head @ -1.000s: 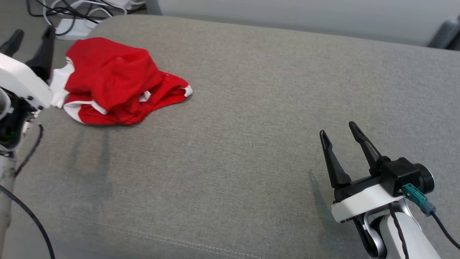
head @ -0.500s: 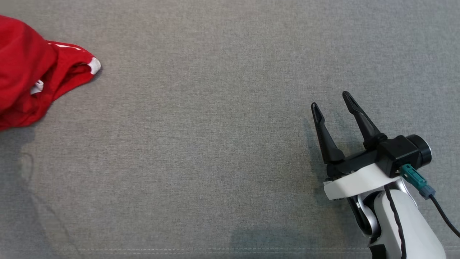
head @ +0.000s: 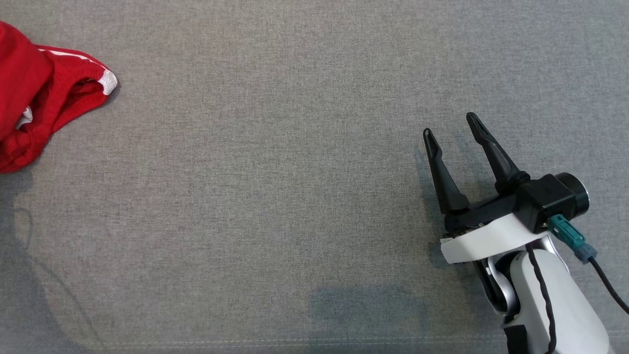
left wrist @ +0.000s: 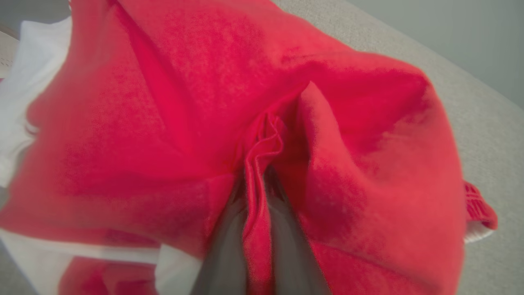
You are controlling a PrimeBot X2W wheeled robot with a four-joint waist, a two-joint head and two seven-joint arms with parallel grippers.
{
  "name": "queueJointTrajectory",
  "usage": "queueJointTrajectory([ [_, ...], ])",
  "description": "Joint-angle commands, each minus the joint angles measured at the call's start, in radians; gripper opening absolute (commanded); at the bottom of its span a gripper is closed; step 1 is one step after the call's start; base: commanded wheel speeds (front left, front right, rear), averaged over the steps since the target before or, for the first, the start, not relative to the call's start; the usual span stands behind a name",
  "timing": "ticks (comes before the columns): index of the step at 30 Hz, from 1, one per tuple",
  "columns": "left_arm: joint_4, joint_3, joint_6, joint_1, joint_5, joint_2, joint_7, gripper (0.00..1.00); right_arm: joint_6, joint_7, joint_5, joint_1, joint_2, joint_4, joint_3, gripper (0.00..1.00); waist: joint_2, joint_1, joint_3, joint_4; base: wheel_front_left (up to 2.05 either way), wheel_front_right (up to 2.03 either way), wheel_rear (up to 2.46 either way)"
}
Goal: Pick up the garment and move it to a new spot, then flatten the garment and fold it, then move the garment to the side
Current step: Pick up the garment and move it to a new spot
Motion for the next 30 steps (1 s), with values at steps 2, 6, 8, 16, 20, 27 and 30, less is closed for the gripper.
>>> queueJointTrajectory([
  [2, -0.015, 0.019, -0.009, -0.027, 0.012, 0.066, -0.032, 0.00, 0.007, -0.018, 0.010, -0.007, 0.011, -0.019, 0.017, 1.00, 0.0000, 0.0000, -0.006, 0.004, 0.00, 0.00, 0.00],
  [6, -0.059, 0.009, -0.011, -0.021, 0.032, 0.061, -0.117, 0.00, 0.007, -0.019, 0.012, 0.006, 0.011, -0.022, 0.000, 1.00, 0.0000, 0.0000, -0.023, 0.018, 0.00, 0.00, 0.00],
  [8, -0.085, 0.005, -0.012, -0.019, 0.038, 0.054, -0.161, 0.00, 0.007, -0.019, 0.012, 0.015, 0.011, -0.022, -0.010, 1.00, 0.0000, 0.0000, -0.034, 0.028, 0.00, 0.00, 0.00],
  [16, -0.319, -0.070, 0.015, 0.053, 0.130, -0.009, -0.308, 0.00, 0.007, -0.018, 0.021, 0.048, 0.011, -0.028, -0.033, 1.00, 0.0000, 0.0000, -0.103, 0.043, 0.00, 0.00, 0.00],
  [20, -0.487, -0.122, 0.043, 0.135, 0.155, -0.059, -0.306, 0.00, 0.007, -0.018, 0.032, 0.070, 0.011, -0.038, -0.046, 1.00, 0.0000, 0.0000, -0.133, 0.024, 0.00, 0.00, 0.00],
  [27, -0.746, -0.238, 0.104, 0.273, 0.199, -0.136, -0.244, 0.00, 0.007, -0.019, 0.057, 0.114, 0.011, -0.058, -0.068, 1.00, 0.0000, 0.0000, -0.165, -0.049, 0.00, 0.00, 0.00],
  [30, -0.830, -0.321, 0.113, 0.311, 0.230, -0.177, -0.204, 0.00, 0.007, -0.020, 0.076, 0.139, 0.011, -0.067, -0.075, 1.00, 0.0000, 0.0000, -0.175, -0.111, 0.00, 0.00, 0.00],
])
